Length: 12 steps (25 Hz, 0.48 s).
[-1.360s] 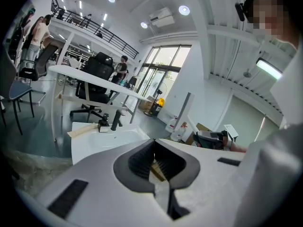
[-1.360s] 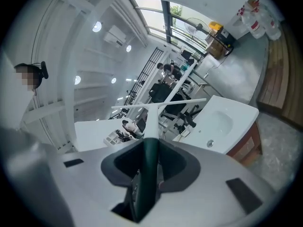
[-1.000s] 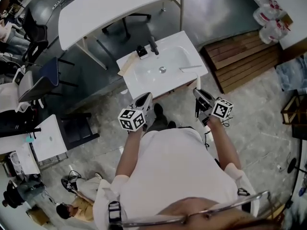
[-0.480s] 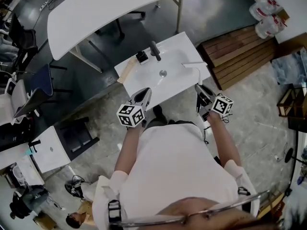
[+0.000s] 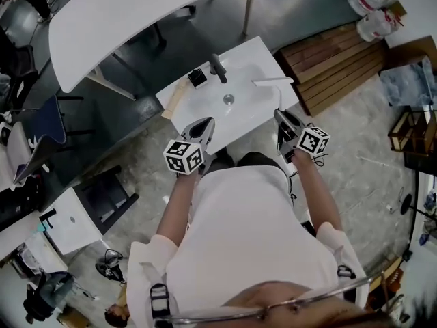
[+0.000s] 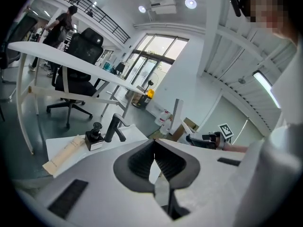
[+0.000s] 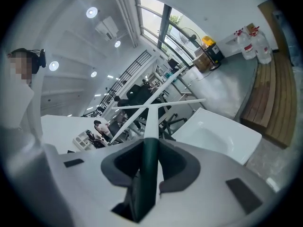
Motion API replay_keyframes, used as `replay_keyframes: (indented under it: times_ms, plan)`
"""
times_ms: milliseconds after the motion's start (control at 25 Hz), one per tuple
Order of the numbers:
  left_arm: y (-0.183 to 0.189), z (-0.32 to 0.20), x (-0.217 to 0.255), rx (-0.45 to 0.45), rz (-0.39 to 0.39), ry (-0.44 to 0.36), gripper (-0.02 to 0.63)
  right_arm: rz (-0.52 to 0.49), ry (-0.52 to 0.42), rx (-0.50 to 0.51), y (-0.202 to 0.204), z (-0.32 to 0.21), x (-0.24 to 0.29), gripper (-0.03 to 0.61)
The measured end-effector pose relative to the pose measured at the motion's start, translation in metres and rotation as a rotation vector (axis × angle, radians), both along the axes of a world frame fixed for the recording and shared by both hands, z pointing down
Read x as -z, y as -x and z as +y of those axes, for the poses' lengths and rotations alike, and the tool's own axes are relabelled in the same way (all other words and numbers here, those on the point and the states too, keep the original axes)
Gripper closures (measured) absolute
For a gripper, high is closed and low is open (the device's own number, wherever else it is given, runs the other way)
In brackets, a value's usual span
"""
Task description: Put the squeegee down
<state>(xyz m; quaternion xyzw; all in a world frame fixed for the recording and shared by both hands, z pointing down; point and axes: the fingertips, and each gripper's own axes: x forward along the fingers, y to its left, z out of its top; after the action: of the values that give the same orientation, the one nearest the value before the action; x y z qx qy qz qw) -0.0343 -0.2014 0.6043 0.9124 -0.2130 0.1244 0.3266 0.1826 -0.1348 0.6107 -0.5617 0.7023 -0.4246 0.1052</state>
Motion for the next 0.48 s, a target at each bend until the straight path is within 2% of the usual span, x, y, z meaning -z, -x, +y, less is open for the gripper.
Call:
replay_keyframes:
  times_ms: [480]
  plan:
    - [-0.024,-0.004,-0.011,-0.018,-0.028,0.032,0.609,0.07,0.039,0.016,-0.032,-0.022,-0.014,0.479]
